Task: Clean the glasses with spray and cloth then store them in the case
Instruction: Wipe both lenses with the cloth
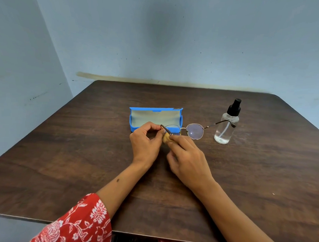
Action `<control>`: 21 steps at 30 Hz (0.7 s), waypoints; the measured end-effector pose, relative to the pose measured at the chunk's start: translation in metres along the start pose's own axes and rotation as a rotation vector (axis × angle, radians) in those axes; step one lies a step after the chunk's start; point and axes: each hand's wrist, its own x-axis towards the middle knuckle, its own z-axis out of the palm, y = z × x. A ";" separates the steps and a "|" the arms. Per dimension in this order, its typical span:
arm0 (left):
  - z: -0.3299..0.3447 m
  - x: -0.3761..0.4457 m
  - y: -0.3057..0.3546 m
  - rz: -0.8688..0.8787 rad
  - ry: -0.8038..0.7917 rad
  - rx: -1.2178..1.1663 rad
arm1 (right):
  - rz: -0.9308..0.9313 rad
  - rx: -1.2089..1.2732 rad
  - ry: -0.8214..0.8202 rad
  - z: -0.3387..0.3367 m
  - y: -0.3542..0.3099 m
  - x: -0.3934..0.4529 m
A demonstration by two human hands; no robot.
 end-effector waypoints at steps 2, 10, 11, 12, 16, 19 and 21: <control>0.000 0.000 0.001 0.007 0.008 -0.011 | 0.018 -0.005 0.021 -0.001 0.001 0.000; -0.001 -0.001 0.001 0.018 0.006 -0.007 | 0.020 -0.021 -0.022 -0.002 0.000 0.000; 0.000 -0.001 0.001 0.018 0.002 -0.007 | 0.008 -0.015 -0.026 -0.003 0.000 -0.001; 0.000 -0.001 0.001 0.013 0.002 -0.012 | 0.014 -0.017 -0.015 -0.003 0.001 -0.001; 0.002 -0.001 0.001 0.005 0.026 0.002 | 0.111 -0.050 0.046 -0.005 0.002 0.001; 0.001 0.000 0.000 0.010 0.011 0.007 | 0.037 -0.022 -0.005 -0.003 -0.001 0.000; 0.000 -0.001 0.001 0.016 0.009 0.011 | -0.004 0.008 -0.022 -0.003 -0.001 -0.001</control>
